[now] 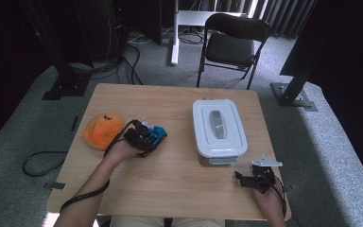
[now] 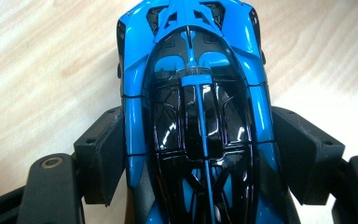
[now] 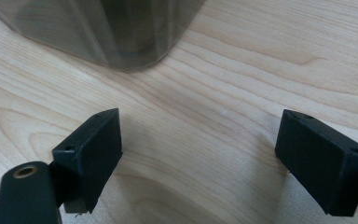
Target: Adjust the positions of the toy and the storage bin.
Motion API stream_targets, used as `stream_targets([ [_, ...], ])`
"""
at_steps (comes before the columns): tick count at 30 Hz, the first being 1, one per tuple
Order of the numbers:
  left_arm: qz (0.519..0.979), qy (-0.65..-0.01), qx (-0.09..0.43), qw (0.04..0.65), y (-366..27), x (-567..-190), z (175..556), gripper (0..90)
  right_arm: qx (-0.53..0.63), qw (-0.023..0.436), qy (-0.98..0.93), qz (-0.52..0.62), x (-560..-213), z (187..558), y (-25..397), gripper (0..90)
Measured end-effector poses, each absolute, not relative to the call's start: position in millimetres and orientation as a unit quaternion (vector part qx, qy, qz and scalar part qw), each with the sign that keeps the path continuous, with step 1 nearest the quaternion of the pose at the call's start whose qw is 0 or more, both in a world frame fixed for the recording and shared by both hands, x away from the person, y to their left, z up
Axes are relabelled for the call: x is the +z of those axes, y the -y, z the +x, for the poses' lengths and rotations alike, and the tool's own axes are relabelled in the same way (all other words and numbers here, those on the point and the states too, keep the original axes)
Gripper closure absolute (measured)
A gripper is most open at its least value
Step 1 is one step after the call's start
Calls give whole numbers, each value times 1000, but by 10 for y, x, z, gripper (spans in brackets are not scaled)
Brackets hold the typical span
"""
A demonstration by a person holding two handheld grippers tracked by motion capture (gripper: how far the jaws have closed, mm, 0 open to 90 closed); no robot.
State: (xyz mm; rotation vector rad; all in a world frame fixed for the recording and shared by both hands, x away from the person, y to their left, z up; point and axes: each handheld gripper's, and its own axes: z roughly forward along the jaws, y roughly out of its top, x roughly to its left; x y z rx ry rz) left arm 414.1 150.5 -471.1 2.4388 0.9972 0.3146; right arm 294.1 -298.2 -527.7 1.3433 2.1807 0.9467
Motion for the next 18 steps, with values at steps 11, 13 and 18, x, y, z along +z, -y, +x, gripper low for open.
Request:
stream_targets([
  [11, 903, -344, 117, 229, -1713, -4690, 3700, 260, 339, 204, -782, 482, -5277, 2941, 2981, 142],
  [13, 904, -345, 117, 226, -1752, -4693, 3637, 260, 339, 204, -782, 482, -5277, 2941, 2982, 142],
  [18, 904, -344, 121, 223, -1917, -4697, 3450, 260, 339, 204, -781, 482, -5277, 2941, 2982, 142],
])
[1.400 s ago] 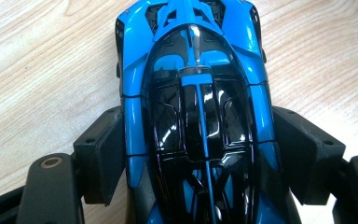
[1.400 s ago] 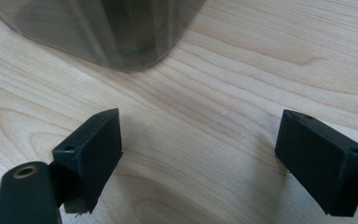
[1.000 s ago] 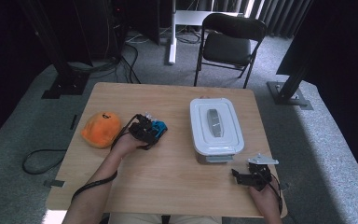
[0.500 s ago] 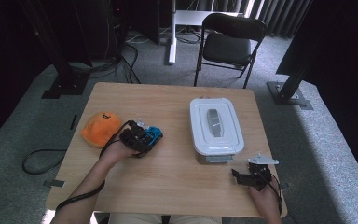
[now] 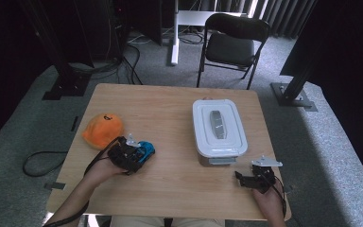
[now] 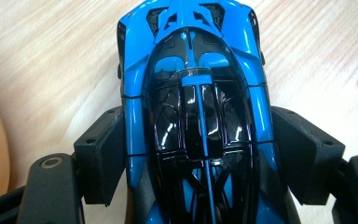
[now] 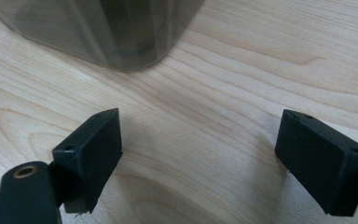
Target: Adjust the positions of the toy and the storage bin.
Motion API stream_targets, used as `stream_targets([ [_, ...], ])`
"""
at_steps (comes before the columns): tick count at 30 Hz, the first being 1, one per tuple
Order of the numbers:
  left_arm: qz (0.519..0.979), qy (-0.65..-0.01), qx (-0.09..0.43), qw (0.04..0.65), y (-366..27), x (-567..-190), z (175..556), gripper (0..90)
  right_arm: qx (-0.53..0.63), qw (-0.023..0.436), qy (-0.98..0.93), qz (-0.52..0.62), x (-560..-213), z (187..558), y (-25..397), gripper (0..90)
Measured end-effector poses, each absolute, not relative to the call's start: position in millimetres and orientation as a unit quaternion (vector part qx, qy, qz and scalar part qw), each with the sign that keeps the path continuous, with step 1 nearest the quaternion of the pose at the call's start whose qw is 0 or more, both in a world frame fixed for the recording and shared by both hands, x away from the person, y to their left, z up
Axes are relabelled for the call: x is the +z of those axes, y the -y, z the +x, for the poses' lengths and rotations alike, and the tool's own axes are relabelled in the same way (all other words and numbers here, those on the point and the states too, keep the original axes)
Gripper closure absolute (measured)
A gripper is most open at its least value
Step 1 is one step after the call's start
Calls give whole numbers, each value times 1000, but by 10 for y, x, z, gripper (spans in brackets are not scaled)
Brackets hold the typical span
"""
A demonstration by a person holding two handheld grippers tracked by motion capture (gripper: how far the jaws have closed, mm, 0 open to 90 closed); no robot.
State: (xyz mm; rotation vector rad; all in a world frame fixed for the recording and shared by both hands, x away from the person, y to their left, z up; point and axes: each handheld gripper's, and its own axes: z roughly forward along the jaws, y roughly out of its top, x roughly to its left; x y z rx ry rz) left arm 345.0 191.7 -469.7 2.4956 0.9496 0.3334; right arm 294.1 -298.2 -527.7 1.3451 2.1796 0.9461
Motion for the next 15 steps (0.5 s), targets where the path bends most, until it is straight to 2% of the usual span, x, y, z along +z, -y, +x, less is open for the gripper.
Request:
stream_targets([
  [15, 905, -352, 130, 200, -2332, -4802, 2958, 264, 339, 205, -780, 484, -5277, 2942, 2983, 142],
])
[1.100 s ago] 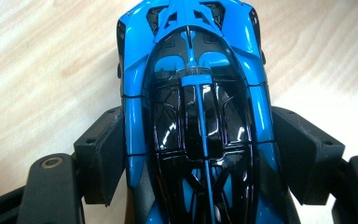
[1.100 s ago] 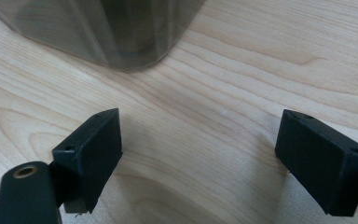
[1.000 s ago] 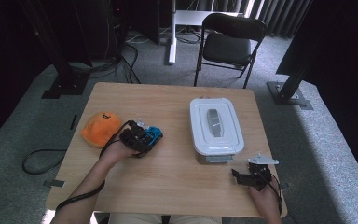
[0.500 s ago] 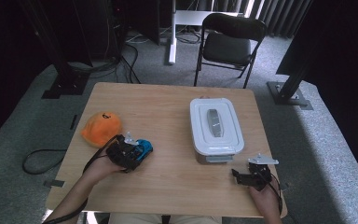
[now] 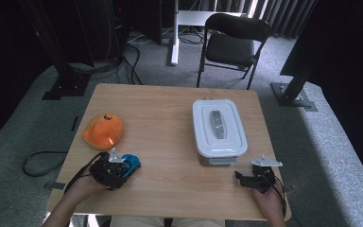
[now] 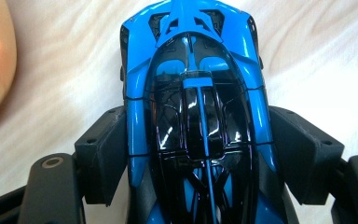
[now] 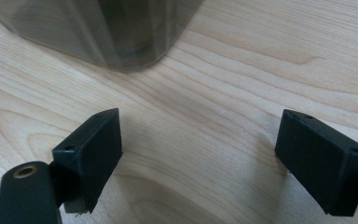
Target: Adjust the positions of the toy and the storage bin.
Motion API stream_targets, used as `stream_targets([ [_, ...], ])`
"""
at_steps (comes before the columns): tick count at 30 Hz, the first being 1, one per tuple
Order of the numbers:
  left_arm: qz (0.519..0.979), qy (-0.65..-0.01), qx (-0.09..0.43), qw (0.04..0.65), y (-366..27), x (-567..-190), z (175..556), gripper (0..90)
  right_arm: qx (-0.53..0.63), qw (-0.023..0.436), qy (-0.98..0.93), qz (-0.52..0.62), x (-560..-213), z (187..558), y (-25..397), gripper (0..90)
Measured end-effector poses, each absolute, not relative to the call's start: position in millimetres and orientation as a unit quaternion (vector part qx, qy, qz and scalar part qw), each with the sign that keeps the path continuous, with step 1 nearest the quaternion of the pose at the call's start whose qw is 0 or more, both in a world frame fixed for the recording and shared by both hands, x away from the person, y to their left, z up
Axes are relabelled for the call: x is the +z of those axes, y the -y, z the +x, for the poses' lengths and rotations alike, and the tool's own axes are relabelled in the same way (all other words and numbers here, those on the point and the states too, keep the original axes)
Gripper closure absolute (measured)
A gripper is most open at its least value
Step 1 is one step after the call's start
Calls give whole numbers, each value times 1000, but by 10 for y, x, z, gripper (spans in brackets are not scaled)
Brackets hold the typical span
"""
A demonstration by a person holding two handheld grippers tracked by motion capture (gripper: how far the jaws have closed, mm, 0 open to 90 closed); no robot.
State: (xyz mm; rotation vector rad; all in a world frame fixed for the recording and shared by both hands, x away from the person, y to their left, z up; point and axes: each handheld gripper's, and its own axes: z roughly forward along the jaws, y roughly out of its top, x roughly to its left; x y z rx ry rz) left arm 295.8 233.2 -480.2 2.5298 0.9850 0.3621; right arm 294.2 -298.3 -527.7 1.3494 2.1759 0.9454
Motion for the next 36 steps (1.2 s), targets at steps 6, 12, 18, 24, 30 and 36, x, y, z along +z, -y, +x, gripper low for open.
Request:
stream_targets([
  [6, 902, -359, 134, 198, -2470, -4828, 2789, 264, 339, 205, -780, 484, -5277, 2943, 2984, 142],
  [12, 901, -363, 130, 196, -2584, -4873, 2702, 265, 339, 205, -780, 485, -5277, 2943, 2985, 142],
  [18, 900, -361, 122, 211, -2674, -4938, 2673, 271, 339, 206, -779, 485, -5277, 2944, 2985, 142],
  [24, 894, -366, 111, 233, -2727, -4962, 2686, 269, 339, 206, -779, 485, -5277, 2943, 2985, 142],
  [30, 888, -379, 120, 232, -2723, -4896, 2687, 235, 339, 205, -779, 485, -5277, 2943, 2984, 142],
  [36, 861, -403, 137, 277, -2868, -4624, 2736, 208, 339, 206, -779, 485, -5278, 2943, 2985, 142],
])
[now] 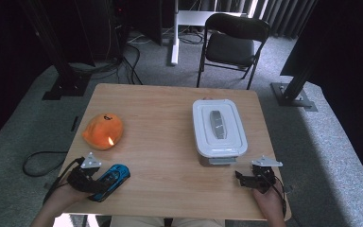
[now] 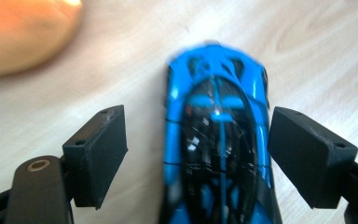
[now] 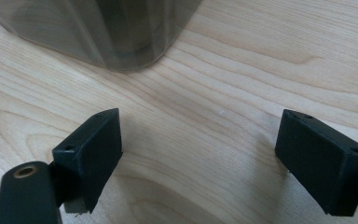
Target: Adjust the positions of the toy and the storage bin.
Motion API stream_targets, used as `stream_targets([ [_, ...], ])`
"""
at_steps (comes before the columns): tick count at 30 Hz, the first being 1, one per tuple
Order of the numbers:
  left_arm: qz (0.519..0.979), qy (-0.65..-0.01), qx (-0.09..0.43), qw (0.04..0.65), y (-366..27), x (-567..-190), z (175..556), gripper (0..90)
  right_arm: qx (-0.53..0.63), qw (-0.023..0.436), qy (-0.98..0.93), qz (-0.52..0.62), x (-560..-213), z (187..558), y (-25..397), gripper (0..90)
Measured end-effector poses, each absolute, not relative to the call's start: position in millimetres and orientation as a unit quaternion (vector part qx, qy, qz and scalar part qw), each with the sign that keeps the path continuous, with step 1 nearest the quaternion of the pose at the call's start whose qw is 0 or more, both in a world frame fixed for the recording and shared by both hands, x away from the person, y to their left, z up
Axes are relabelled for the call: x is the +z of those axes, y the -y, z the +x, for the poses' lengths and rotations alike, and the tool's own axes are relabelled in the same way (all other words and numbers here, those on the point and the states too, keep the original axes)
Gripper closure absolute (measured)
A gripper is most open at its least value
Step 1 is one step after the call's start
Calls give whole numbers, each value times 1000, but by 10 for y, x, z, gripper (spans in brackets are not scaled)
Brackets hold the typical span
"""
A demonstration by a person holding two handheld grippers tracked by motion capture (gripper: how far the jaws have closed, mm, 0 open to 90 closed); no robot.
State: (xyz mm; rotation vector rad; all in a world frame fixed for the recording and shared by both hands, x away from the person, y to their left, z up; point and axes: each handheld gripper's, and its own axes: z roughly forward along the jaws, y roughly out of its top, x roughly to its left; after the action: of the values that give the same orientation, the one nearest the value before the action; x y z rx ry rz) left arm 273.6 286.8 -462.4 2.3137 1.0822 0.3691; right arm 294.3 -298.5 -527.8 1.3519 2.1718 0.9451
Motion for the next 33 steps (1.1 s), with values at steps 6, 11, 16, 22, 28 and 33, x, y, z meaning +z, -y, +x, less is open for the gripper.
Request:
stream_targets([
  [6, 834, -428, 168, 305, -3024, -4455, 2919, 208, 339, 205, -779, 485, -5277, 2943, 2984, 142],
  [11, 817, -448, 186, 313, -3105, -4397, 3124, 208, 339, 206, -779, 485, -5277, 2943, 2984, 142],
  [16, 797, -466, 203, 327, -3206, -4358, 3299, 208, 339, 205, -779, 486, -5277, 2943, 2984, 142],
  [22, 788, -475, 214, 328, -3286, -4378, 3479, 209, 339, 205, -779, 486, -5277, 2943, 2984, 142],
  [28, 780, -492, 208, 325, -3306, -4462, 3683, 210, 339, 205, -779, 486, -5277, 2943, 2984, 142],
  [33, 773, -509, 201, 320, -3303, -4540, 3860, 217, 339, 206, -779, 485, -5277, 2943, 2984, 142],
])
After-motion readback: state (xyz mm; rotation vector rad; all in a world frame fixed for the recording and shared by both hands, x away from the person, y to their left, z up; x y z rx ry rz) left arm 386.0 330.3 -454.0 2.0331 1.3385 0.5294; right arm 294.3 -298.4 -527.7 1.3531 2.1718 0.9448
